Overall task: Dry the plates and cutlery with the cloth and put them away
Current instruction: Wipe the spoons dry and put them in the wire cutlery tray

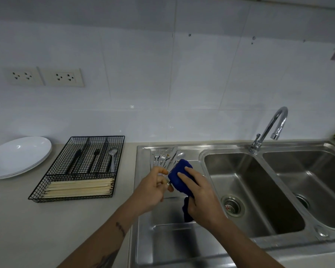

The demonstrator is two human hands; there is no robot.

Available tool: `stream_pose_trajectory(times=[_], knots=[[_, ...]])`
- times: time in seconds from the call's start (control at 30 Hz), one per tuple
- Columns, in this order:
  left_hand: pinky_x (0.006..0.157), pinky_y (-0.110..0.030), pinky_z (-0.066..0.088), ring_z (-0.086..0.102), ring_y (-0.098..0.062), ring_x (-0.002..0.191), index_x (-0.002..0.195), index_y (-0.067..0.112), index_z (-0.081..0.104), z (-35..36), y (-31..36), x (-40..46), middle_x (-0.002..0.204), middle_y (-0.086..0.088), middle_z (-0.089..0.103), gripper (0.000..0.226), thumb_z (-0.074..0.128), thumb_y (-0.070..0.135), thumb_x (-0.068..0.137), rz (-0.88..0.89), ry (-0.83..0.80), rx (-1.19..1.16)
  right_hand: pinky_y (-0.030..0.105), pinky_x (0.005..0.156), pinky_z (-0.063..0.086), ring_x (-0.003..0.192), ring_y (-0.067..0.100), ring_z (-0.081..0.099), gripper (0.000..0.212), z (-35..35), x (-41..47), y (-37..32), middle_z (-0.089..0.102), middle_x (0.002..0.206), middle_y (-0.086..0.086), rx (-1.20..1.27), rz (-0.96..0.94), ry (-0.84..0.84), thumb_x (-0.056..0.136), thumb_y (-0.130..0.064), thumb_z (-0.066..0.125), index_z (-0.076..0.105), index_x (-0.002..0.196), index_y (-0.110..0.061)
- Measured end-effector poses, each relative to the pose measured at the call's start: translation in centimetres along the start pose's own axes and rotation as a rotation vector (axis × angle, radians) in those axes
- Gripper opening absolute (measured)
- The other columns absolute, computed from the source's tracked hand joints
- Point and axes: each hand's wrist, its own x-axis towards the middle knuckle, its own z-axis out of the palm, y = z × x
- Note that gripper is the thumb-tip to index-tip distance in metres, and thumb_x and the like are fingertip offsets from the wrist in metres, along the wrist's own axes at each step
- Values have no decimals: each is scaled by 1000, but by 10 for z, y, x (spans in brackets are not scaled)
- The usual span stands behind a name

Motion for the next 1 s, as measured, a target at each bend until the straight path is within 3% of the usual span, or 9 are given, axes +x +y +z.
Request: stream_pose_trajectory(times=[0.07,0.23,0.37,0.5,0.57,0.73,0.9,1.0], knots=[[66,-22,52,60,-8,64,118,26,46,2,0,0,85,0,71,31,50,3,98,6,4,-6,32,98,44,120,26,51,79,-2,1,5,46,142,8,-31,-19,-7,64,9,71,52,136,-16],[94,-33,52,68,-9,89,122,30,44,9,-11,-5,83,4,74,41,54,1,95,-36,-11,7,40,92,51,113,22,53,74,-15,13,15,50,137,1,-43,112,22,68,7,63,50,137,-18],[81,-18,50,69,-5,92,131,29,39,13,-3,-2,91,-1,74,56,58,-5,91,-61,-45,-38,28,101,38,120,22,48,73,-12,8,7,49,140,7,-59,-32,-56,70,4,66,49,138,-16],[83,-32,56,70,-9,90,126,29,44,20,2,3,88,5,75,53,61,-3,88,-89,26,-16,30,100,44,115,20,52,68,-8,9,9,52,136,2,53,75,-3,72,7,60,52,136,-15],[76,-29,56,70,-8,86,122,29,49,23,-1,7,85,5,75,47,65,2,87,-126,113,-15,30,96,46,109,20,55,67,-8,8,11,55,130,1,98,174,55,70,10,57,55,132,-14],[71,-41,62,69,-18,83,101,23,59,24,3,13,93,-2,70,35,76,4,77,-230,293,-94,14,87,37,99,10,51,65,-17,11,-7,55,119,-6,150,342,124,71,12,52,58,127,-19],[66,-47,62,70,-24,79,91,20,60,22,19,23,86,-5,70,31,72,3,68,-275,535,-237,30,81,46,105,20,49,70,4,7,-43,47,119,-2,93,279,-8,68,5,54,47,133,-21],[66,-39,62,73,-27,78,97,16,59,18,24,25,88,-11,72,35,68,-6,71,-366,636,-506,33,102,39,128,24,34,90,20,-4,-43,30,144,1,-4,292,-129,72,0,61,22,151,-21]])
